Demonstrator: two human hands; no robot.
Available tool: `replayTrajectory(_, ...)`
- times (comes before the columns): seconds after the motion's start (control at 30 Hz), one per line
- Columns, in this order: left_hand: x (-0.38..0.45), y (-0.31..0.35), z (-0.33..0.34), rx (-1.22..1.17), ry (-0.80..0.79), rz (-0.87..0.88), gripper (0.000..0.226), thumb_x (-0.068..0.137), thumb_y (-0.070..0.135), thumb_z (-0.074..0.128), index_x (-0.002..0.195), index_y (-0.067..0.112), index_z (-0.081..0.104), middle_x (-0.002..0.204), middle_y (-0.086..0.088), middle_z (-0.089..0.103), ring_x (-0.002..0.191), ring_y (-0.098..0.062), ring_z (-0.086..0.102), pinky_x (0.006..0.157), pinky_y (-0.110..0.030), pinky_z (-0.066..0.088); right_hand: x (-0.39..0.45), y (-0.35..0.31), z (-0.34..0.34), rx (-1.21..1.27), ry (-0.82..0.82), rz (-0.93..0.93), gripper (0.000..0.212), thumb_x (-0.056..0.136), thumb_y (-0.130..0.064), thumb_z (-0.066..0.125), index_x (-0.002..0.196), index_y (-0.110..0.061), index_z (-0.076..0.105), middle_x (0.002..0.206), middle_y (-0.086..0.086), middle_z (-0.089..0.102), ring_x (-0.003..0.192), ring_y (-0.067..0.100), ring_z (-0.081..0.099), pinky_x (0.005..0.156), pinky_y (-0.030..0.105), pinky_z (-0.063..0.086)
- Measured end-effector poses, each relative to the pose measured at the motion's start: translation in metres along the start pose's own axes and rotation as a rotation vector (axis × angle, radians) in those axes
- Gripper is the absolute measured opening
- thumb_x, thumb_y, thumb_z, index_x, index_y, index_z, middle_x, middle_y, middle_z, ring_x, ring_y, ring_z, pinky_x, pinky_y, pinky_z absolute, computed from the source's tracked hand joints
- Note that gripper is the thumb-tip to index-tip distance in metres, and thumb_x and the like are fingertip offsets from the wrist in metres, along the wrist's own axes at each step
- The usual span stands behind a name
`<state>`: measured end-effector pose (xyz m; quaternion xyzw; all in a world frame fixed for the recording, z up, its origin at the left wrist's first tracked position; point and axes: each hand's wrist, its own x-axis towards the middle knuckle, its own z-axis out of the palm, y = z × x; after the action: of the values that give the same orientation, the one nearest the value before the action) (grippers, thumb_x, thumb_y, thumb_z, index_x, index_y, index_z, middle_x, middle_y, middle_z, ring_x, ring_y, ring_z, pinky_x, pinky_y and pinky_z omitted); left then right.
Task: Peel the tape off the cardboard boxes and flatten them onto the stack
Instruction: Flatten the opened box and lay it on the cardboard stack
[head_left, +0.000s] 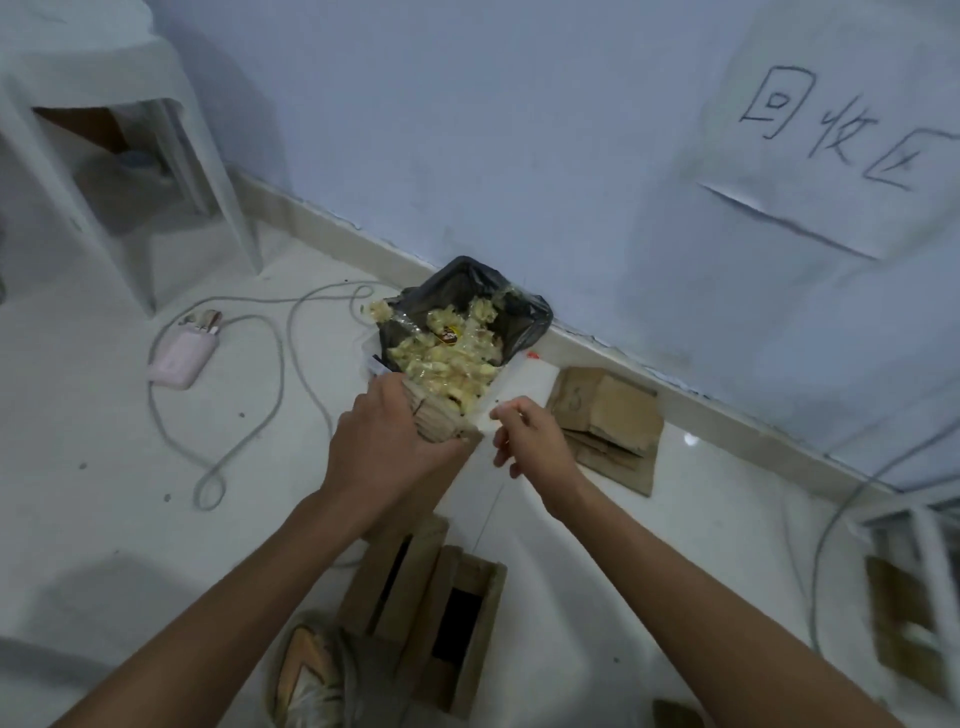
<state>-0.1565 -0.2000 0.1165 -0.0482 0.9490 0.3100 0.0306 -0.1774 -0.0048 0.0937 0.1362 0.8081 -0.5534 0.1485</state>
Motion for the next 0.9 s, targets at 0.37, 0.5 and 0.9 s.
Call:
replayTrajectory(0.37, -0.071, 0.126, 0.054, -0.092, -0.225, 0.342, 0.071, 0.094, 0.07, 0.044, 0.147, 0.025, 0.036, 0.139, -0.005, 0.052, 0.128, -0.026, 0.05, 0.102, -0.045, 0.046, -0.149, 0.041, -0.109, 0.102, -0.019, 0.114, 0.05, 0.104, -0.067, 0.04, 0.126, -0.031, 0.065, 0.108, 0.0, 0.069, 0.086, 0.018, 0.067, 0.071, 0.037, 0.062)
replayTrajectory(0.5, -0.093, 0.147, 0.06, -0.22, -0.303, 0.259, 0.052, 0.094, 0.059, 0.058, 0.137, 0.031, 0.051, 0.117, 0.012, 0.062, 0.108, -0.013, 0.062, 0.09, -0.039, 0.056, -0.175, 0.058, -0.136, -0.04, 0.118, 0.05, 0.057, 0.103, -0.07, 0.036, 0.146, -0.038, 0.054, 0.112, -0.008, 0.07, 0.089, 0.016, 0.069, 0.065, 0.03, 0.062)
replayTrajectory(0.9, -0.116, 0.16, 0.07, -0.269, -0.542, 0.184, 0.016, 0.102, 0.026, 0.061, 0.104, 0.023, 0.076, 0.095, 0.0, 0.078, 0.088, -0.02, 0.074, 0.081, -0.05, 0.062, -0.21, 0.105, -0.156, -0.343, 0.276, 0.124, 0.082, 0.08, -0.073, 0.062, 0.146, -0.032, 0.035, 0.127, -0.008, 0.066, 0.11, 0.015, 0.066, 0.093, 0.044, 0.057)
